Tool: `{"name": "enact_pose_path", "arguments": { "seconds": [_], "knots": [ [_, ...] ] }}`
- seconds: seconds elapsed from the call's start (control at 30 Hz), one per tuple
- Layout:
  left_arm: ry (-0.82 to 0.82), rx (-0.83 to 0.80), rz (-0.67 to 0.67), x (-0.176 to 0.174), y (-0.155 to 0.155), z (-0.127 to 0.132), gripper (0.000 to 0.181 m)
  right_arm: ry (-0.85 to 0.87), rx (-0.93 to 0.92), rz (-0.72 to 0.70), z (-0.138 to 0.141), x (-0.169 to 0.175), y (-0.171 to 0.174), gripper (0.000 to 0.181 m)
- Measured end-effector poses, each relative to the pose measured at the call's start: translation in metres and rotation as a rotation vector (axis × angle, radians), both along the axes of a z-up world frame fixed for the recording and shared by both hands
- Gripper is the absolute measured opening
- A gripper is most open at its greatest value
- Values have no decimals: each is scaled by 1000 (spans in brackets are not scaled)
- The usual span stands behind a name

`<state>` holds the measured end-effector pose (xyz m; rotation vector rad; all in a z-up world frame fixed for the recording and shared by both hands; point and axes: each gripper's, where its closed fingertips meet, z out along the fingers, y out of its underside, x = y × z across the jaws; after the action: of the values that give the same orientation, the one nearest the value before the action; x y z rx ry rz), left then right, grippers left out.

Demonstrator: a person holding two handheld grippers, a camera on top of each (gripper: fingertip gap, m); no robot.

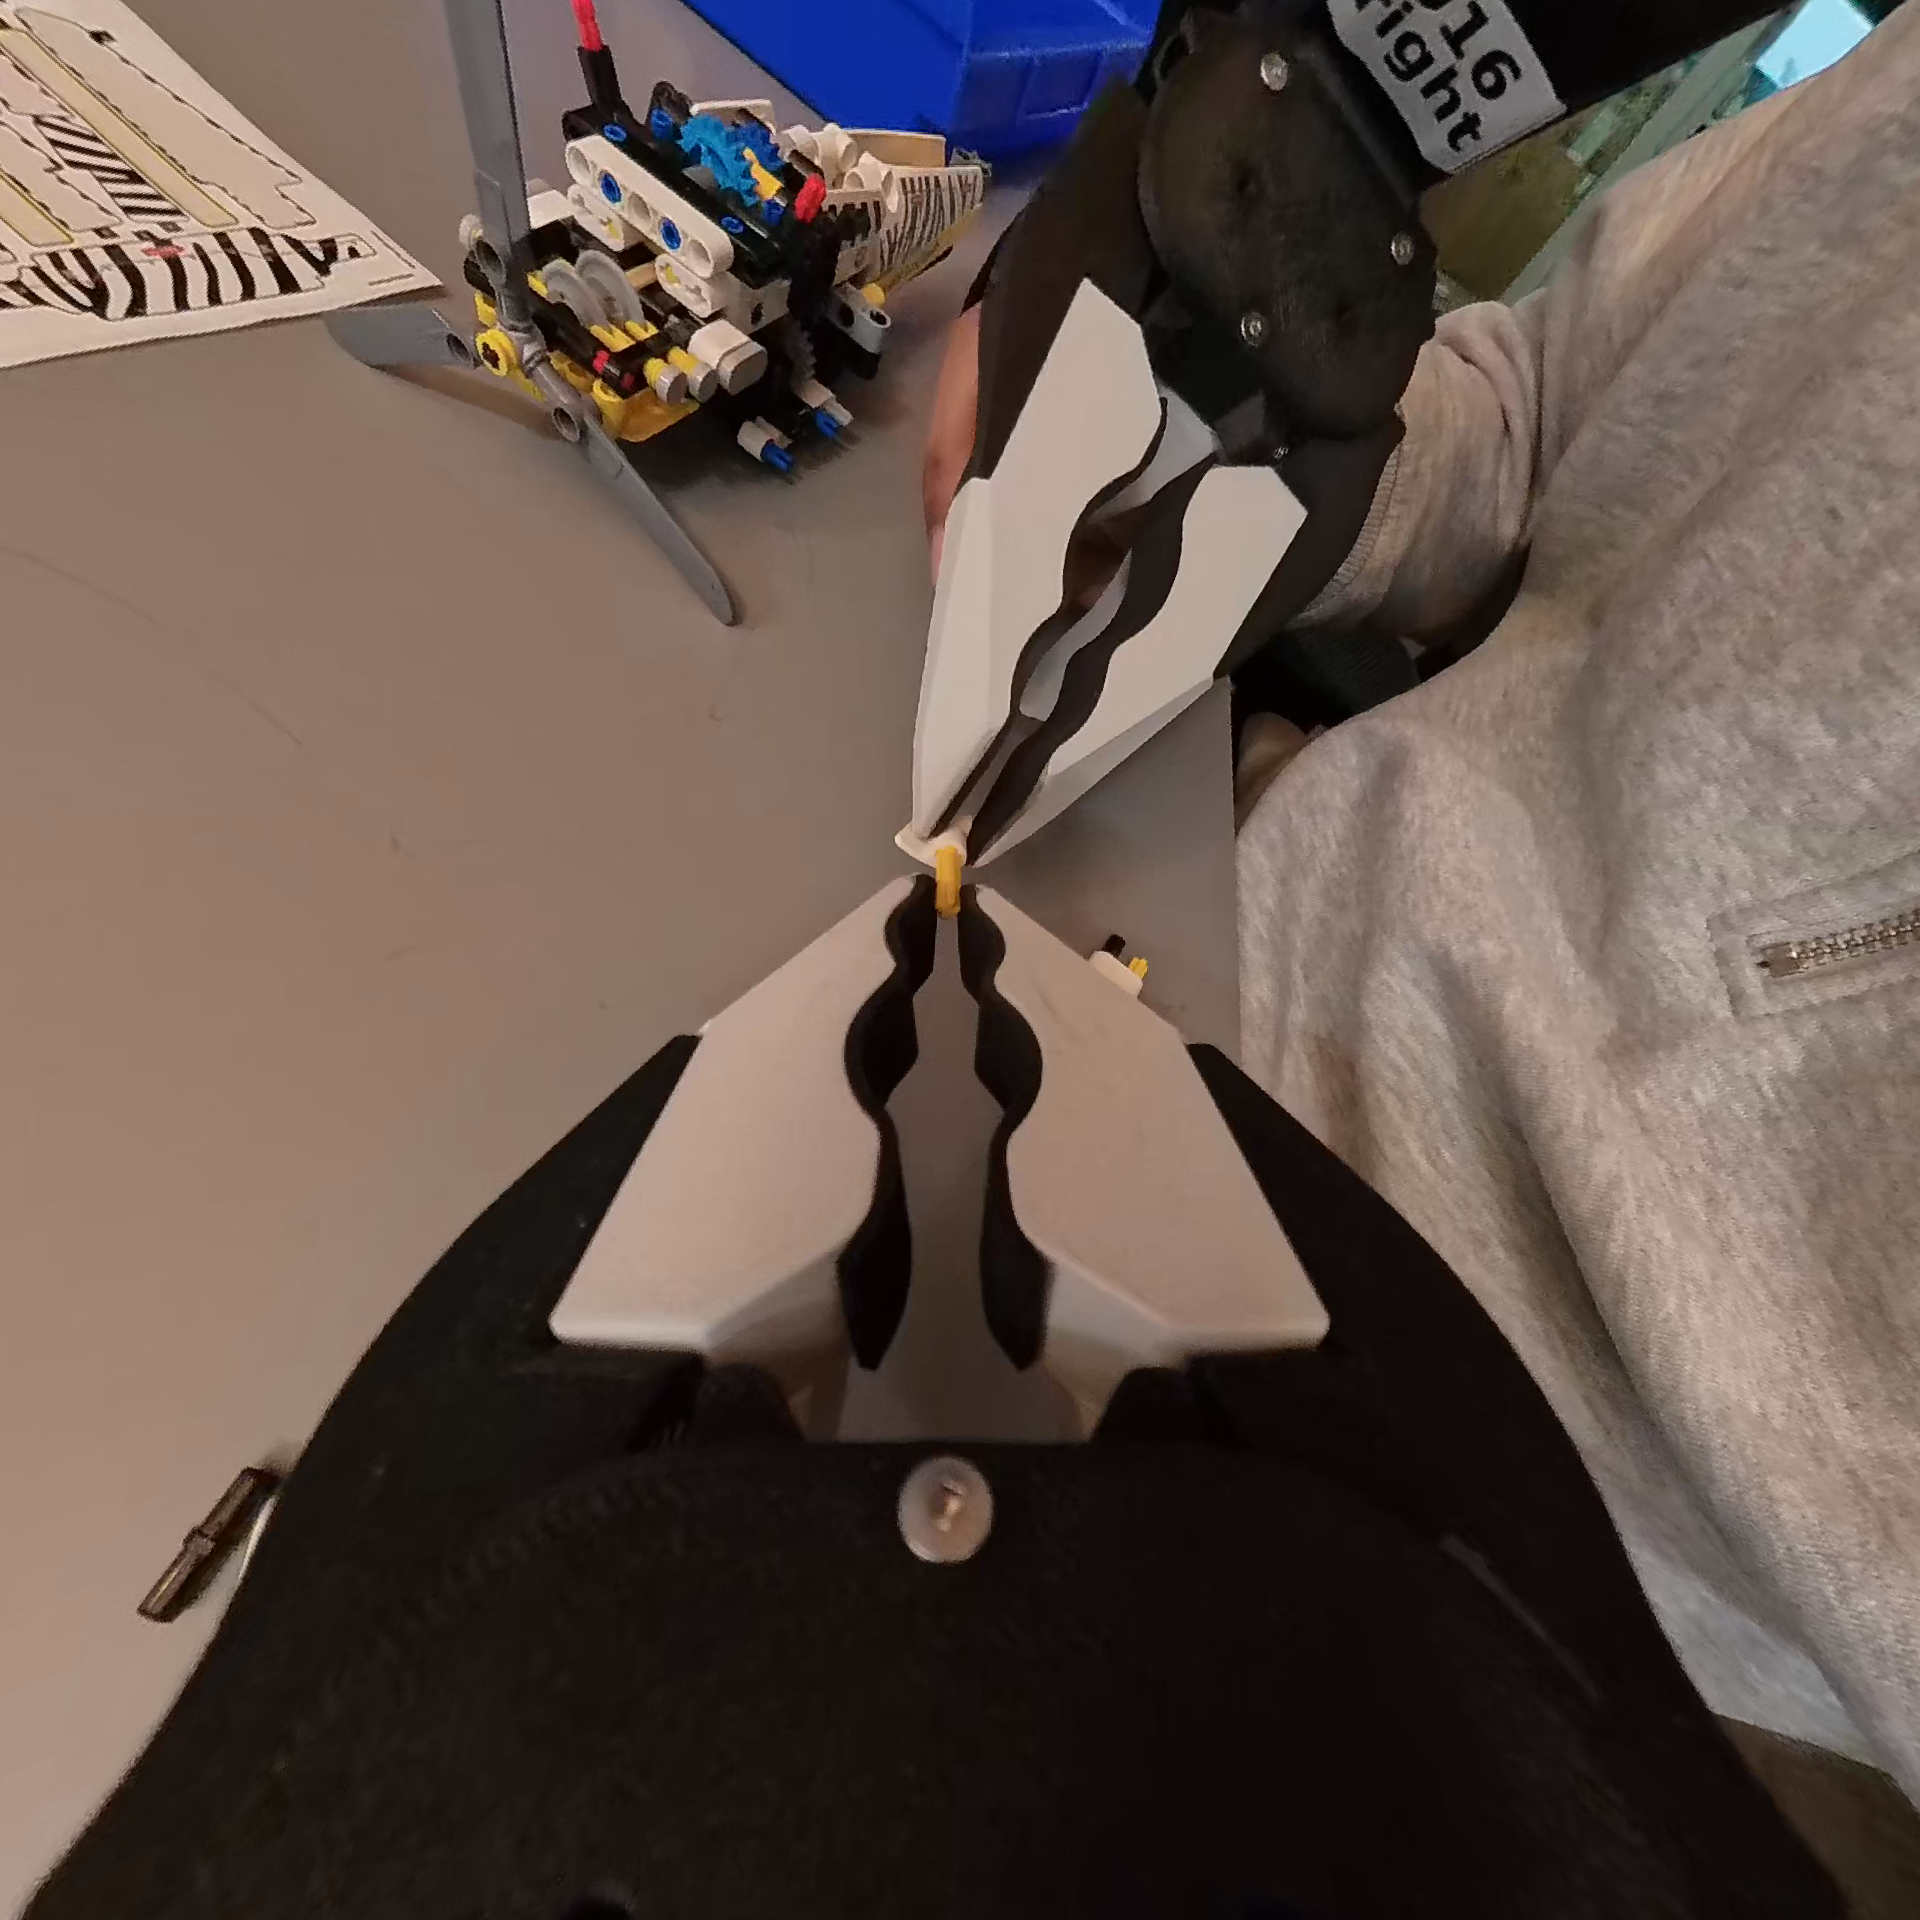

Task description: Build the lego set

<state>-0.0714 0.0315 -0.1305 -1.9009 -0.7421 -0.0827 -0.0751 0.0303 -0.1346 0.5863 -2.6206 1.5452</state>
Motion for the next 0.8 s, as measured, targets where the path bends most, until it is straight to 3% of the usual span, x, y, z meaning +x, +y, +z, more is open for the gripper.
{"name": "enact_pose_path", "arguments": {
  "seconds": [0.67,0.8],
  "knots": [
    [0,118,33,-4,-5,15,1,-210,-58,-70,17,-4,-5,4],
    [-4,121,29,-4,-4,15,0,-185,-61,-66,16,-4,-5,4]
  ]
}}
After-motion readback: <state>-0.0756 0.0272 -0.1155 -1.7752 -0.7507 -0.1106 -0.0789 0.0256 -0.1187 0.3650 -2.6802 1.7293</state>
